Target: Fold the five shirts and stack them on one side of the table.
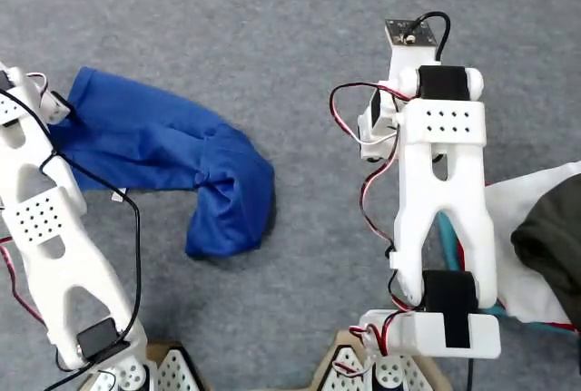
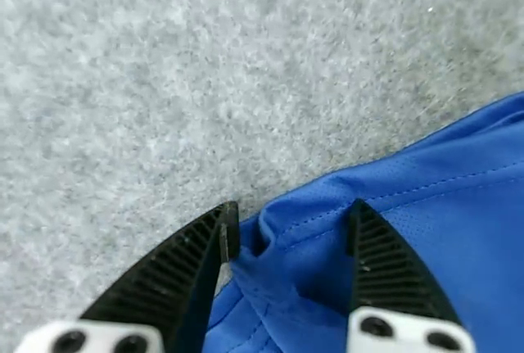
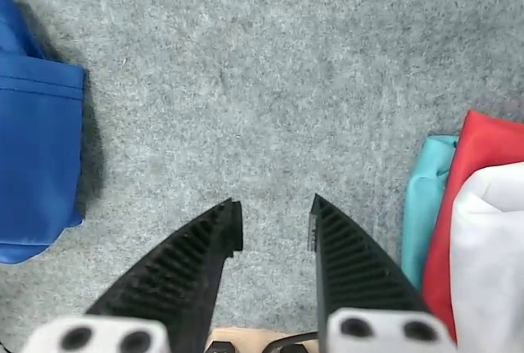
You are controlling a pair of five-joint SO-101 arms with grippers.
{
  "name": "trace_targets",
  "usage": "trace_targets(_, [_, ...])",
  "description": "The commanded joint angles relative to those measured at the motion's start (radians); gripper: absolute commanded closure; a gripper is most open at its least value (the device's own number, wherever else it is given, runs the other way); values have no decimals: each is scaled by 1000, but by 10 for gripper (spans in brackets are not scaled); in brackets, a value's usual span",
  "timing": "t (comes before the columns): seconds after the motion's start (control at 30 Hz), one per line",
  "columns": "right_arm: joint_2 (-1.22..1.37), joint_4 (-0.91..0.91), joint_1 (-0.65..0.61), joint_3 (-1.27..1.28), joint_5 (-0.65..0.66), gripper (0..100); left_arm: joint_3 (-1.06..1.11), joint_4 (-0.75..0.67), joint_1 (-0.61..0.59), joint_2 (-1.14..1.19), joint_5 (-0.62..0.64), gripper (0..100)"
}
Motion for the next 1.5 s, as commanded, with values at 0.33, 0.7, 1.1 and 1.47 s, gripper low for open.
trace_targets(0.33, [-50, -12, -8, -1, 6, 846, -48, 6, 9, -15, 2, 971])
trace_targets(0.7, [-50, 51, -257, -70, 3, 843, -331, 259, 25, -30, -5, 981])
trace_targets(1.1, [329, -173, -512, -151, -132, 843, -381, 296, 61, -30, -2, 981])
trace_targets(1.47, [834, 9, -591, -875, -183, 843, -390, 296, 35, -31, -5, 981])
